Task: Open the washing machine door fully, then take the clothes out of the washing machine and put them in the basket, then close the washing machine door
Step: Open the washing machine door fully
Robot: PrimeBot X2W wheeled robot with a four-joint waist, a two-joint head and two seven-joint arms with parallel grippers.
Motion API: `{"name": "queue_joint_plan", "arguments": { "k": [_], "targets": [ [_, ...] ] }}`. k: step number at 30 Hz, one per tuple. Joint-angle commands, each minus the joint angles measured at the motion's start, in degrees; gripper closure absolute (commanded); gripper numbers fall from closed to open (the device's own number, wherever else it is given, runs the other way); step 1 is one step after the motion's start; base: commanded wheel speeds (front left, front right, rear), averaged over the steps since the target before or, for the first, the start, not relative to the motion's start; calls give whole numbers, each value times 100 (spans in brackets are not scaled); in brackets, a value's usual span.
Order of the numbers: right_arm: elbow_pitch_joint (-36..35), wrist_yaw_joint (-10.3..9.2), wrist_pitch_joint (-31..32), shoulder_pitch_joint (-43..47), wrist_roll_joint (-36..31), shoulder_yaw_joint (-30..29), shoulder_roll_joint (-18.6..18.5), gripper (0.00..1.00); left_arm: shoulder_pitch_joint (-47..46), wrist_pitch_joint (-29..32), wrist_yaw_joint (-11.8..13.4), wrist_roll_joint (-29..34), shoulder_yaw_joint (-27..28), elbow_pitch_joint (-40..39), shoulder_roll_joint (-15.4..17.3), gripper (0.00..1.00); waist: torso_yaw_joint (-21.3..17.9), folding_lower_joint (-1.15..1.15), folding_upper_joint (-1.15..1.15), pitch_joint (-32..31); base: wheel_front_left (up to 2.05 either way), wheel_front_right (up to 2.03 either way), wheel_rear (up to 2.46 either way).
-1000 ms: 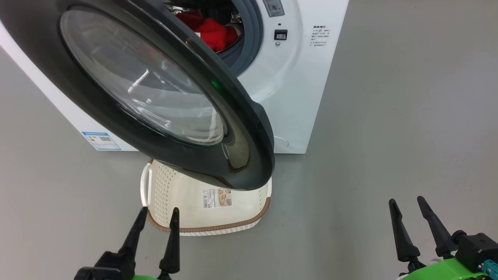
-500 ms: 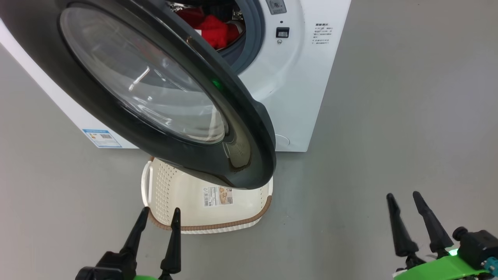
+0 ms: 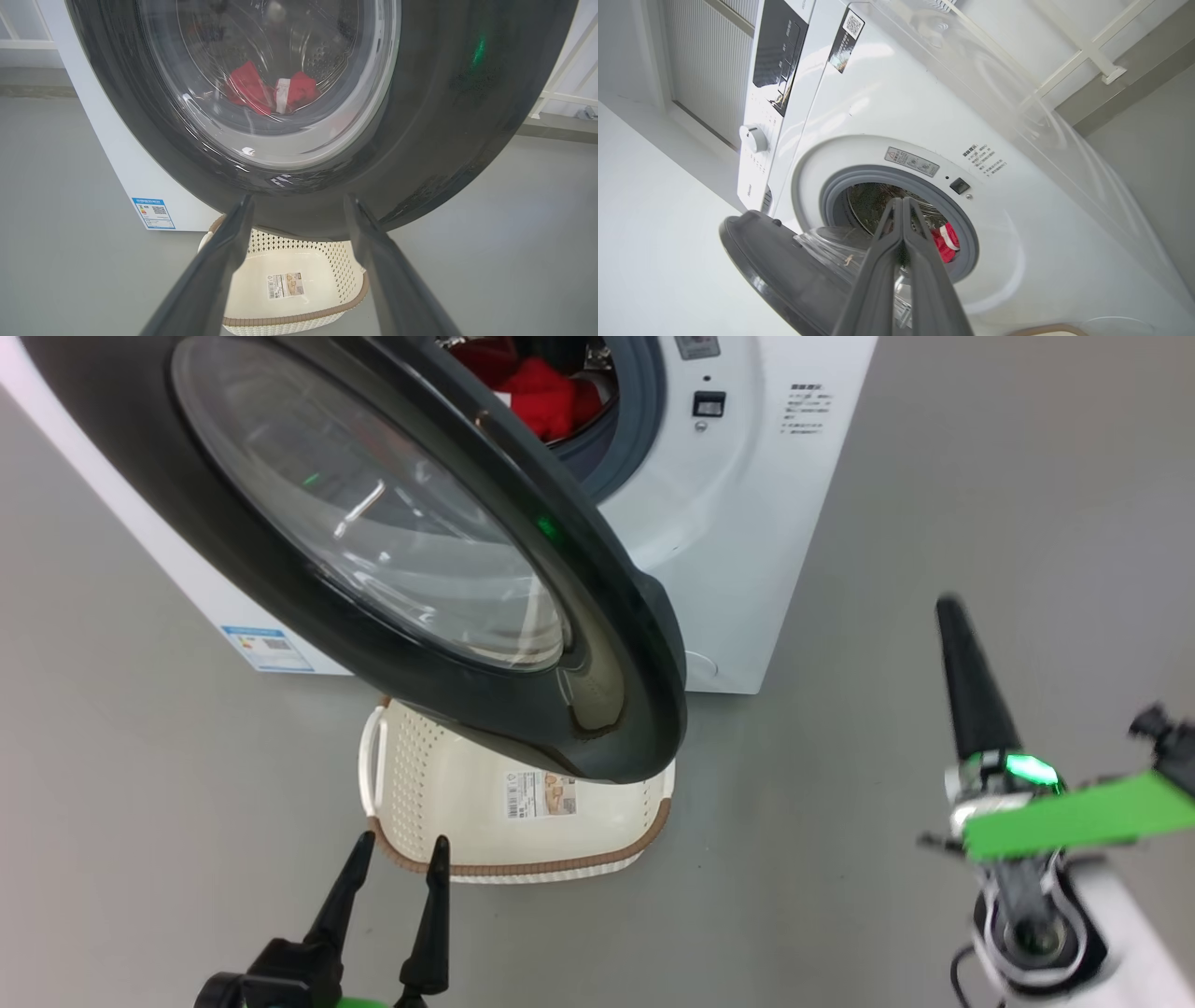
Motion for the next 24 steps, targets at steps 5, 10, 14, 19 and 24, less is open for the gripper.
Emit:
{"name": "queue_joint_plan", "arguments": {
  "k": [5, 10, 14, 19, 24],
  "targets": [
    [-140, 2, 433, -963, 2334, 250, -360, 100, -231, -70, 73, -61, 57, -134, 44, 0, 177, 0, 0, 126, 0, 0, 0],
    [353, 2, 1940, -1565, 3657, -17, -386, 100, -307, -70, 105, -115, -48, -131, 44, 0, 312, 0, 0, 238, 0, 0, 0],
    [891, 2, 2987, -1869, 4115, -85, -405, 100, -356, -70, 122, -152, -119, -114, 44, 0, 397, 0, 0, 290, 0, 0, 0],
    [1793, 2, 4459, -2311, 4545, 11, -449, 100, -379, -70, 152, -210, -251, -92, 44, 0, 528, 0, 0, 312, 0, 0, 0],
    [2467, 2, 5553, -2650, 4767, 251, -520, 100, -377, -70, 190, -265, -397, -87, 44, 0, 641, 0, 0, 328, 0, 0, 0]
  ]
}}
